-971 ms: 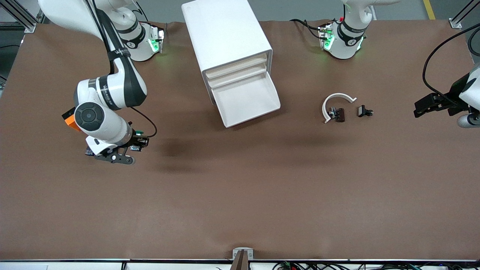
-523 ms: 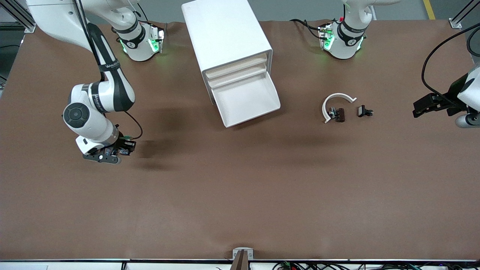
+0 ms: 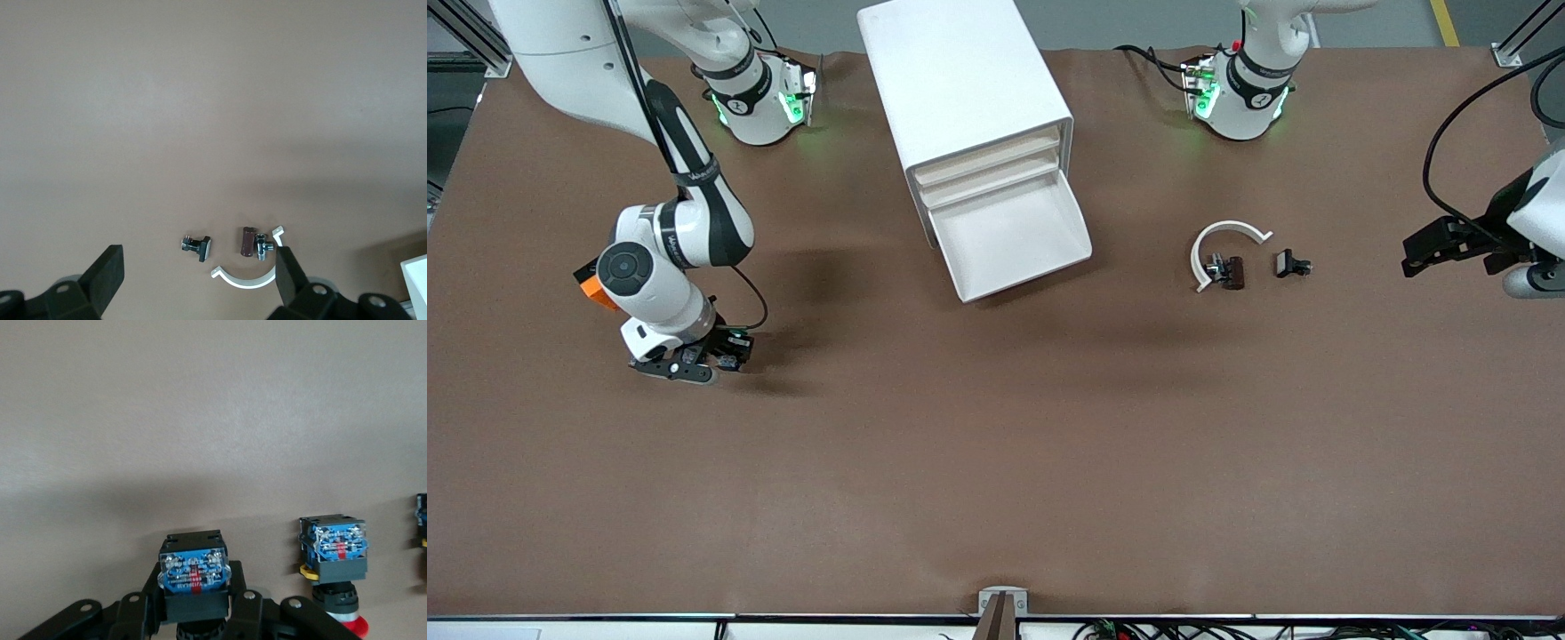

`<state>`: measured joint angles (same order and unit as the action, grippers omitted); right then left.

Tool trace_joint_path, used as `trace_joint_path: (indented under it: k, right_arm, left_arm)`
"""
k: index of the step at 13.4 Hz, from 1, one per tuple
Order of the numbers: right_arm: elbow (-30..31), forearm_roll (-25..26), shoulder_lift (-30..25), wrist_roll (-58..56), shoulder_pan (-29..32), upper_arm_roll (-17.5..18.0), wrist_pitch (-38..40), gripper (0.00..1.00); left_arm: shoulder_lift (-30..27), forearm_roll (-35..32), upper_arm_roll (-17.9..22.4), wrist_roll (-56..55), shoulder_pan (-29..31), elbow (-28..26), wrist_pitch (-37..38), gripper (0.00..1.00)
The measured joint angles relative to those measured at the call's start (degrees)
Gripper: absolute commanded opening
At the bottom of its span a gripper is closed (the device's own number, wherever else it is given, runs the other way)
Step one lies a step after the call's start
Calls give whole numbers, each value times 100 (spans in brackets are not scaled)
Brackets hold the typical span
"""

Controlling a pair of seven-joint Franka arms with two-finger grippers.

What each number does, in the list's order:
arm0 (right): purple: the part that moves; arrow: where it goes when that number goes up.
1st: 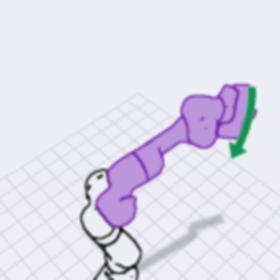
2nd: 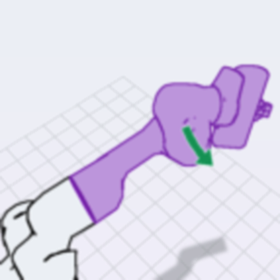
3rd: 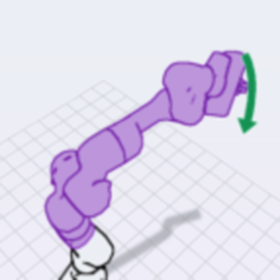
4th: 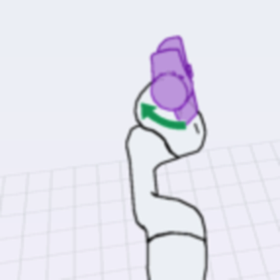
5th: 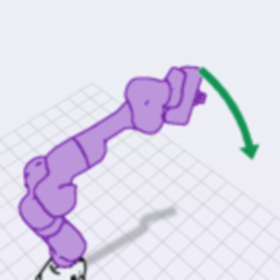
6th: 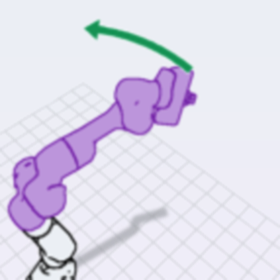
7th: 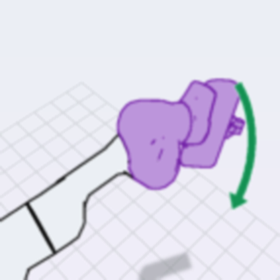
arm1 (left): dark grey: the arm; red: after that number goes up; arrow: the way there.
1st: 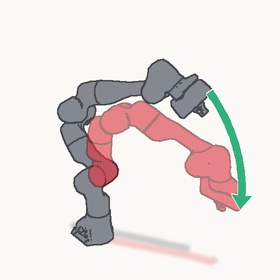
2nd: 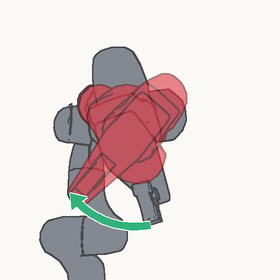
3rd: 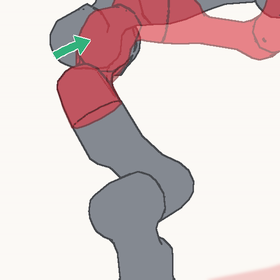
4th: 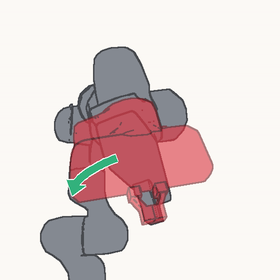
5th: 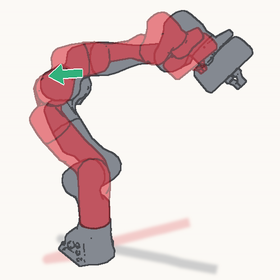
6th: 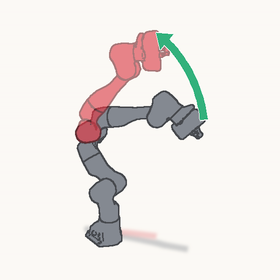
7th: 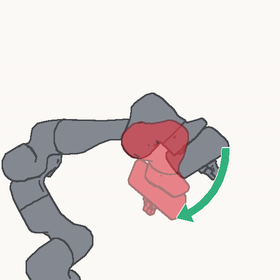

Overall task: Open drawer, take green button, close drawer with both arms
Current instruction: 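Lower the green button beside the red button and open the right gripper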

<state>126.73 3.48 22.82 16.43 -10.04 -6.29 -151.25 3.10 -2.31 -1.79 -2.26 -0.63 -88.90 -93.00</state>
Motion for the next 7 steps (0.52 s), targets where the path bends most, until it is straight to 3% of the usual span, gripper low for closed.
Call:
trace_joint_path:
  k: [7]
  right_arm:
    - [82, -166, 127, 85, 58, 12, -9, 0]
  left_arm:
    - [-152, 0, -82, -27, -24, 78, 50, 100]
